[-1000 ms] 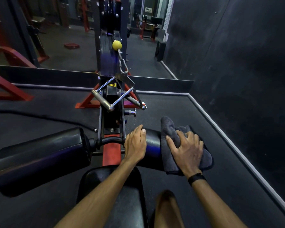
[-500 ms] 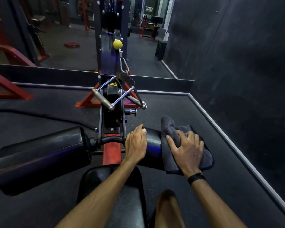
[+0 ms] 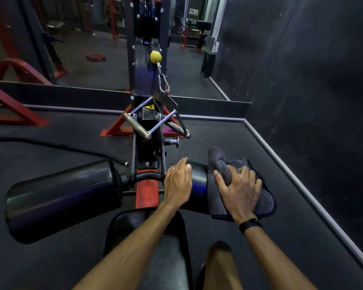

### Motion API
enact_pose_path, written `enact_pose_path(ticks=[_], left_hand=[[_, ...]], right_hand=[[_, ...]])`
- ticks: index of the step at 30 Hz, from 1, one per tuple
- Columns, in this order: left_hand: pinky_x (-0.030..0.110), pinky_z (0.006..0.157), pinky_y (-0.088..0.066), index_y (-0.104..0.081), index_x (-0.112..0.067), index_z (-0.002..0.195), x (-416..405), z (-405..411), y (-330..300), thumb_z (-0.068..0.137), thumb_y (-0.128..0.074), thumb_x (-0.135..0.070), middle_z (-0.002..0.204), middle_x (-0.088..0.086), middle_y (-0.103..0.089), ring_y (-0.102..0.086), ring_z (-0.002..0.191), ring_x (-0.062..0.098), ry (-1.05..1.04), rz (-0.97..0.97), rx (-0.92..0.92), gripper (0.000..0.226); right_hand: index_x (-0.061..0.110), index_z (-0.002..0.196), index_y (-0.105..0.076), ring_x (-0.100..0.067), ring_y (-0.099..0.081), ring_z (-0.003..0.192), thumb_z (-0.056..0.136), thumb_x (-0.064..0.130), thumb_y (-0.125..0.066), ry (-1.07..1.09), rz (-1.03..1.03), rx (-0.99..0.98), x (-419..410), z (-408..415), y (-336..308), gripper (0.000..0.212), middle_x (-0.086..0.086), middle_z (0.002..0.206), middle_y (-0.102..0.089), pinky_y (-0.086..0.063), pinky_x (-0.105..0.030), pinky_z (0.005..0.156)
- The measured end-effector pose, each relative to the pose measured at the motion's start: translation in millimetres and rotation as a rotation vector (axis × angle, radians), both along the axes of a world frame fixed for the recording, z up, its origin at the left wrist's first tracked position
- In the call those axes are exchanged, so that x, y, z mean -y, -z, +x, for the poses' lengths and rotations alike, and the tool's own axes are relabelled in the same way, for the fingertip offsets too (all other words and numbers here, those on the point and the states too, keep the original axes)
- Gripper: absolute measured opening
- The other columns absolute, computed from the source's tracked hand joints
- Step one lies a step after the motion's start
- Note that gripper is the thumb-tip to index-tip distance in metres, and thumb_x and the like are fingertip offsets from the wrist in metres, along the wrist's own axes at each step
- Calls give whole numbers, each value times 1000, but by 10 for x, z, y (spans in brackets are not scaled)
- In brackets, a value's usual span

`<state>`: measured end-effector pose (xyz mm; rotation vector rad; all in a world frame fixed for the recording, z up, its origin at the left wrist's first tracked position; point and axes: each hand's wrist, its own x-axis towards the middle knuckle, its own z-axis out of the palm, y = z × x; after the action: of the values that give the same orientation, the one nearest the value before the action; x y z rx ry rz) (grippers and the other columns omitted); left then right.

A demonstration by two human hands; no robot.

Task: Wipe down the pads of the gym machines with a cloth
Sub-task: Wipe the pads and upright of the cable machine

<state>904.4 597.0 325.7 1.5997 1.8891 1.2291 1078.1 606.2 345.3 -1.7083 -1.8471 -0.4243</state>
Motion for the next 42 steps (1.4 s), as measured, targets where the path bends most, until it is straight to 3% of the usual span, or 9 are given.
enact_pose_path(ticks=[11,16,20,30,35,38,42], left_hand=[[34,125,-17,-37,-6,152,171,-66,132,101,-20,-44,158,9,-38,-27,150,18,78,104,28,67],[29,124,-15,-39,-7,152,153,-67,97,100,-27,-35,158,8,-39,-30,149,19,101,95,33,60],[38,124,-21,-41,-7,151,114,-88,101,101,-28,-35,156,8,-42,-34,146,20,101,77,35,59],[42,120,-27,-44,-6,148,126,7,77,99,-28,-31,151,10,-48,-42,140,22,28,94,50,58],[28,109,-31,-51,-11,139,38,36,-45,90,-31,-32,141,6,-54,-47,131,20,-33,20,188,58],[37,110,-34,-52,-12,140,-133,5,-213,103,-29,-40,141,12,-55,-49,131,27,-119,-91,332,52],[43,118,-27,-50,-15,147,-200,-26,-252,105,-11,-57,150,16,-49,-42,141,30,-104,-275,367,71]], right_hand=[[25,98,-68,-27,-53,85,91,63,-50,-104,26,9,44,-536,-28,42,-6,90,-58,-37,-41,73],[26,96,-69,-30,-53,86,88,63,-52,-132,15,-14,-42,-83,-36,41,-7,91,-59,-41,-43,74],[24,96,-69,-31,-52,85,87,63,-54,-55,23,-60,-66,232,-17,43,-8,89,-57,-40,-43,73],[23,100,-71,-28,-50,83,89,61,-56,-14,60,-75,-32,175,38,42,-7,87,-55,-39,-41,72],[22,100,-70,-28,-49,82,88,60,-54,-16,69,-77,-5,154,30,43,-7,86,-54,-38,-41,71],[21,96,-70,-28,-50,82,88,60,-55,21,50,-70,-3,76,24,42,-7,86,-55,-38,-41,72],[21,89,-68,-29,-51,82,88,59,-54,19,29,-29,4,-264,-27,40,-7,85,-56,-36,-41,72]])
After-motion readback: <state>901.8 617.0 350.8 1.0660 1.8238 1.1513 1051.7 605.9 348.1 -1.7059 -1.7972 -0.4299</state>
